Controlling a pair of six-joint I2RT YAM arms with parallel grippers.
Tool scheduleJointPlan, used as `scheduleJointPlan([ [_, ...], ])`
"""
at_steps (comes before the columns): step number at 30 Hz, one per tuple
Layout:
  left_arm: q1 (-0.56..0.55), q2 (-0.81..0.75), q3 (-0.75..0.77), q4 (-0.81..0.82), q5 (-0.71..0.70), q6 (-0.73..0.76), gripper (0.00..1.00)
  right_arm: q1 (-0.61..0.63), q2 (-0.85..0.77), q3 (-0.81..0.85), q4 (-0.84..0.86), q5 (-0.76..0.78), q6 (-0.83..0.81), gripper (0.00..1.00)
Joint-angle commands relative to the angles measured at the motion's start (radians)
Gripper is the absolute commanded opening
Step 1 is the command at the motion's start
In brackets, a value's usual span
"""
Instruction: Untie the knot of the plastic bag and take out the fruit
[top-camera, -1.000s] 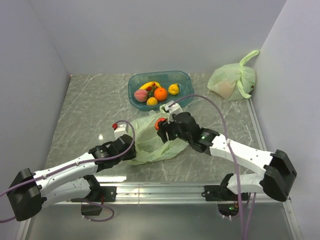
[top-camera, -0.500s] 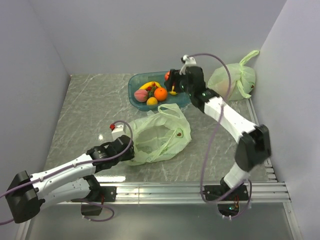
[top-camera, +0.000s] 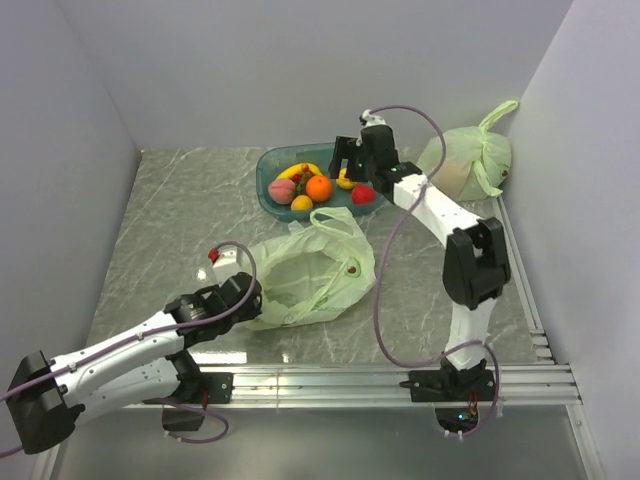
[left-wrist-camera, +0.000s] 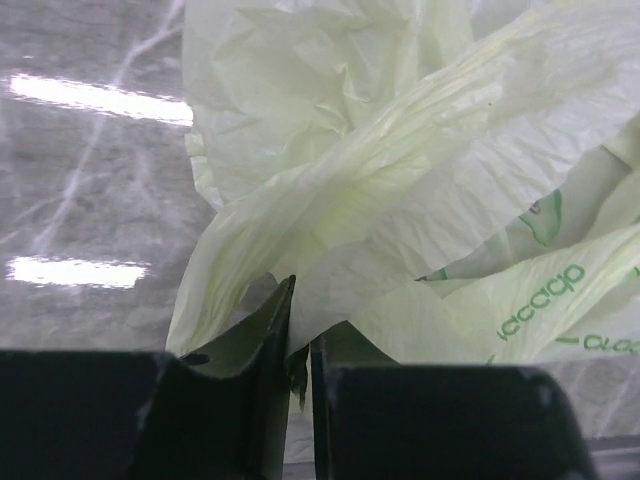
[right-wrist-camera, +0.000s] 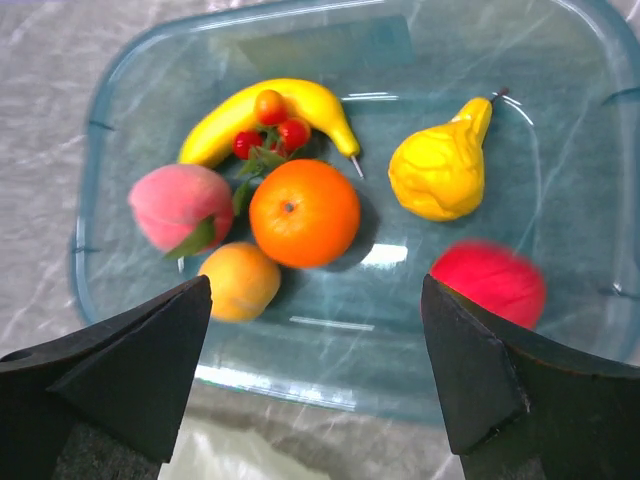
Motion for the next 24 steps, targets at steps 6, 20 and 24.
scheduleJointPlan([
  [6,0.166,-0.057,0.111,-0.193,-0.178,-0.051,0.15,0.006,-0.487,-0.316,0.050,-0.016,0.021,0.91],
  [20,0.434,-0.050,0.421,-0.429,-0.569,0.143,0.23,0.015,-1.159,-0.732,-0.048,0.138,0.029,0.91],
  [24,0.496,-0.083,0.467,-0.375,-0.615,0.251,0.23,0.015,-1.261,-0.777,-0.093,0.183,0.035,0.91],
])
